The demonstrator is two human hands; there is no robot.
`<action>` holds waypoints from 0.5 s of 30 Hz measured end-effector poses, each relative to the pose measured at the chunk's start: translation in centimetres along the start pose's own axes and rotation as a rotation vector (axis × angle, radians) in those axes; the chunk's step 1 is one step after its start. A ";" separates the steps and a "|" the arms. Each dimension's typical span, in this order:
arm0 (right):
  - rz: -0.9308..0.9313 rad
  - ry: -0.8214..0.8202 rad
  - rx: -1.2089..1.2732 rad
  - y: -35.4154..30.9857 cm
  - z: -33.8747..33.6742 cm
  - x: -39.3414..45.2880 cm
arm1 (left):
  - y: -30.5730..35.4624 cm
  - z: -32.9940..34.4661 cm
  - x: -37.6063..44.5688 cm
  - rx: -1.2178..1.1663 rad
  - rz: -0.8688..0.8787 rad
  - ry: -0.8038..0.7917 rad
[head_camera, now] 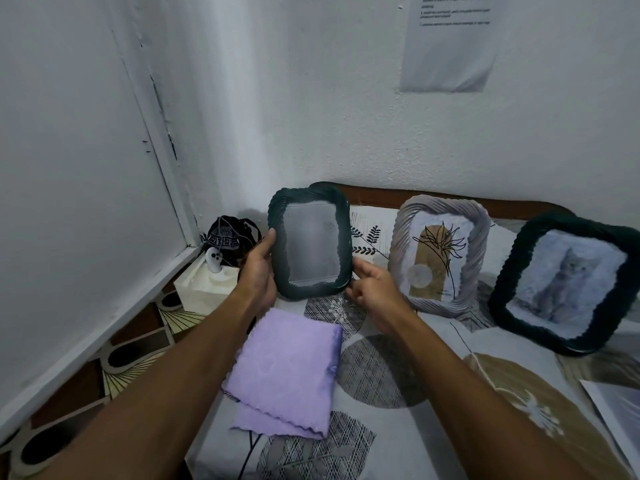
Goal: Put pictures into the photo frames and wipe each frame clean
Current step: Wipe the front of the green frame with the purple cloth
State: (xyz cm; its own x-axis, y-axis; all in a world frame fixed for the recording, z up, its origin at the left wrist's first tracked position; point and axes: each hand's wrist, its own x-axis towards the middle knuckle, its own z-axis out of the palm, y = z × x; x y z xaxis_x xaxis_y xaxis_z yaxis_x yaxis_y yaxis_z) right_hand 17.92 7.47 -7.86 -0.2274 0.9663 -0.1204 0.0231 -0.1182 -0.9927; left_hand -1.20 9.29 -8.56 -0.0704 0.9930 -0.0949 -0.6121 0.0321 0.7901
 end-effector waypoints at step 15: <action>-0.035 0.037 -0.008 1.3 -0.2 -0.6 | -0.7 -0.3 -0.9 0.009 -0.041 -0.046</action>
State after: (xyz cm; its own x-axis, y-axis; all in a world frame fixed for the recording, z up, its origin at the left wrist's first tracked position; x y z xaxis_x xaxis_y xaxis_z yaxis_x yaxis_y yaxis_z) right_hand 18.25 6.74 -9.12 -0.1923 0.9776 -0.0857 0.0241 -0.0826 -0.9963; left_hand -0.96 8.32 -9.23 -0.0091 0.9950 -0.0999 -0.6065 0.0739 0.7917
